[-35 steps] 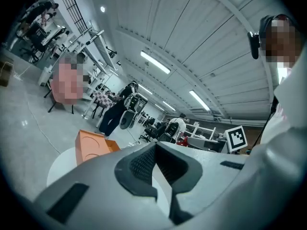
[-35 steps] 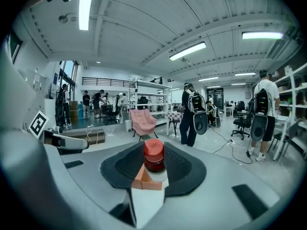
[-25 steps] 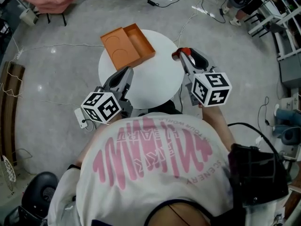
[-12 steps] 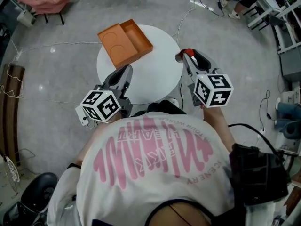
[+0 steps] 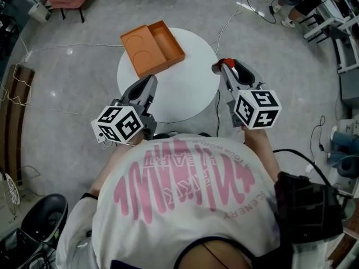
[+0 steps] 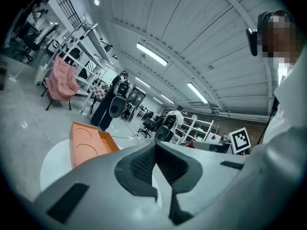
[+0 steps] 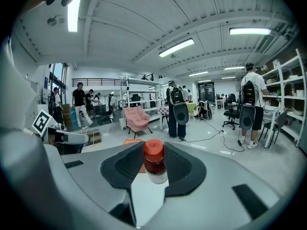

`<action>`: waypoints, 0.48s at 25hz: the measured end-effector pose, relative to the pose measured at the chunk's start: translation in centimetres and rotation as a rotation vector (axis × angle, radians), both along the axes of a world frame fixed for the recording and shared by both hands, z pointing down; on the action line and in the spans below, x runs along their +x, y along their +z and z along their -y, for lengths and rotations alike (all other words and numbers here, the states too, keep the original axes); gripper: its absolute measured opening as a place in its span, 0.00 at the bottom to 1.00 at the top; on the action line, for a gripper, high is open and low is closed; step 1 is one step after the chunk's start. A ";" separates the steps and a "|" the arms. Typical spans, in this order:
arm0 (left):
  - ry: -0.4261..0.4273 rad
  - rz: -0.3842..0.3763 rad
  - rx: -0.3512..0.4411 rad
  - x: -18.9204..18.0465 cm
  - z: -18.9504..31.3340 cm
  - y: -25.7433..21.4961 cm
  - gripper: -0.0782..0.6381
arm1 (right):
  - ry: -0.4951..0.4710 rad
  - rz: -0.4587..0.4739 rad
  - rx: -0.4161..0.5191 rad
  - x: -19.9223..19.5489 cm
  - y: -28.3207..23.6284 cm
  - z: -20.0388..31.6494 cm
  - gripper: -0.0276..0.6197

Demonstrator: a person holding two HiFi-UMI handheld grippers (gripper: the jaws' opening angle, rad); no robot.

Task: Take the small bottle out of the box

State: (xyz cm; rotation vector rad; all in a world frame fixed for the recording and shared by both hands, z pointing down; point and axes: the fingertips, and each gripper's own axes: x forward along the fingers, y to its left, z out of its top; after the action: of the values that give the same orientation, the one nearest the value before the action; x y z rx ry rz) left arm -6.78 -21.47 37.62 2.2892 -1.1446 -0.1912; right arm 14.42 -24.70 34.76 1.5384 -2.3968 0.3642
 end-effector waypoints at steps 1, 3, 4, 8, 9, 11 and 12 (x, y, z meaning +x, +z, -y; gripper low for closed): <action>-0.006 -0.001 -0.002 0.3 -0.1 0.0 0.12 | -0.008 0.001 -0.004 0.3 0.1 0.0 0.24; -0.017 -0.001 -0.003 1.1 -0.3 -0.2 0.12 | -0.023 0.009 -0.012 0.8 0.1 0.0 0.24; -0.025 -0.001 -0.003 1.4 -0.5 -0.3 0.12 | -0.032 0.015 -0.014 1.0 0.0 0.0 0.24; -0.069 -0.005 -0.003 2.6 -1.2 -0.5 0.12 | -0.078 0.021 -0.011 1.8 -0.4 0.0 0.24; -0.078 -0.007 -0.004 3.1 -1.5 -0.6 0.12 | -0.087 0.019 -0.012 2.3 -0.4 -0.1 0.24; -0.095 -0.011 -0.006 4.3 -2.0 -0.6 0.12 | -0.106 0.012 -0.017 3.3 -0.5 -0.4 0.24; -0.104 -0.013 -0.006 4.8 -2.3 -0.7 0.12 | -0.117 0.008 -0.018 3.8 -0.6 -0.5 0.24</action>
State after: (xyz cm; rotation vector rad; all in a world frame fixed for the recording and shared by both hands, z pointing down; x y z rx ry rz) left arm -2.01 -19.20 36.94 2.2214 -1.2568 -0.2422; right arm 18.18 -24.23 34.21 1.3838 -2.4691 0.3672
